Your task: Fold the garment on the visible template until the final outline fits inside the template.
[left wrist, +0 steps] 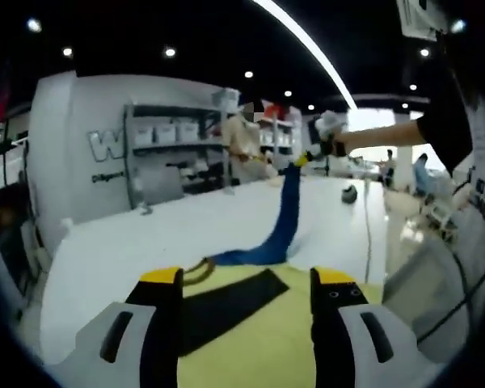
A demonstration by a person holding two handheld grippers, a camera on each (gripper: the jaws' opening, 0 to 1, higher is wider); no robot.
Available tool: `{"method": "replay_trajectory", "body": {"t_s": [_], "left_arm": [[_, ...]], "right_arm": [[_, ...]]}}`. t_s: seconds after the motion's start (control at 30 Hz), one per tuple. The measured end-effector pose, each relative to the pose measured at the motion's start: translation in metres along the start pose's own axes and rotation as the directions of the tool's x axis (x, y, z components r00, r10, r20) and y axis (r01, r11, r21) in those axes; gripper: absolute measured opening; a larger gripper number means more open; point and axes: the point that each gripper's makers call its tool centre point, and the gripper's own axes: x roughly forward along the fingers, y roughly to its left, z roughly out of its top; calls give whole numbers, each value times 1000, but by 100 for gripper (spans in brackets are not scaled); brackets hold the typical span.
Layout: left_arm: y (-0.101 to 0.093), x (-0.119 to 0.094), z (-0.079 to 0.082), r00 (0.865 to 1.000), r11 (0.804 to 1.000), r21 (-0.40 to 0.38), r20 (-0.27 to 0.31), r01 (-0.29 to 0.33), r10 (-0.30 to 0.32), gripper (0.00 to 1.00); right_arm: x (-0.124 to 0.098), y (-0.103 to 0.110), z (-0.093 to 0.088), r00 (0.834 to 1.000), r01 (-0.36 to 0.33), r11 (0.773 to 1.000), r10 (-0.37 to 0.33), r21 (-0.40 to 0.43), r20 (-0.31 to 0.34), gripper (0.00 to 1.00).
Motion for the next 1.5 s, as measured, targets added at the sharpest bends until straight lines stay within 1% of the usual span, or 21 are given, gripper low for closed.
{"method": "replay_trajectory", "body": {"t_s": [0.13,0.27,0.37,0.43,0.5,0.6,0.7,0.77,0.87,0.93,0.97,1.0,1.1,1.17,1.2,1.23,1.37,1.4,1.43,1.47,1.5], "left_arm": [[-4,1,-2,1000,1000,-8,-9,1,-1,58],[-8,0,-5,1000,1000,-8,-31,-1,1,57],[-7,-2,-6,999,1000,-11,-39,-9,8,57],[-7,-4,-4,999,1000,-14,-34,-10,10,56],[-6,-9,3,1000,1000,-19,-9,-17,17,56],[-4,-15,6,1000,999,-18,5,-26,26,56],[-6,-23,13,999,999,-19,31,-29,30,55],[-6,-26,16,999,999,-18,41,-32,32,55],[-5,-37,21,997,999,-14,67,-40,41,54],[0,-47,19,995,999,-16,81,-49,50,54],[7,-55,14,994,998,-21,90,-61,63,54],[5,-55,15,993,997,-29,98,-66,69,54],[2,-59,15,992,997,-40,103,-73,76,53],[2,-64,14,991,996,-43,103,-79,83,53],[2,-69,13,991,995,-47,106,-83,87,53],[3,-73,12,990,995,-49,107,-85,90,53],[9,-85,8,988,992,-65,108,-105,111,53],[12,-90,7,986,990,-77,113,-114,122,53],[13,-91,7,985,990,-79,115,-118,127,53],[15,-95,7,984,988,-83,113,-127,136,52],[16,-98,7,983,987,-85,113,-136,145,53]], "right_arm": [[5,3,0,1000,-29,1000,29,11,0,0],[0,6,5,999,-39,997,36,69,35,0],[-7,9,12,995,-83,985,74,151,65,0],[-16,12,18,994,-87,984,75,154,84,0],[-36,18,38,983,-128,969,95,212,157,0],[-70,26,65,968,-160,956,103,247,229,0],[-93,34,86,957,-183,961,127,205,260,0],[-115,46,105,945,-207,961,147,184,293,0],[-131,57,120,935,-225,965,174,137,310,0],[-160,93,135,919,-242,968,209,61,333,0],[-163,98,143,917,-245,969,219,38,332,0],[-170,113,150,912,-249,969,233,3,338,0],[-178,129,160,900,-259,966,246,-13,360,0],[-183,141,171,883,-281,960,262,-7,389,0],[-187,154,179,870,-297,955,275,-10,409,0],[-188,159,183,866,-298,955,276,-12,417,0],[-199,215,212,811,-342,939,317,-42,491,0],[-200,241,223,784,-363,930,338,-58,520,0],[-199,248,227,778,-355,932,335,-67,532,0],[-195,260,235,766,-317,944,314,-95,561,0],[-190,278,236,763,-333,939,324,-89,559,0]]}}
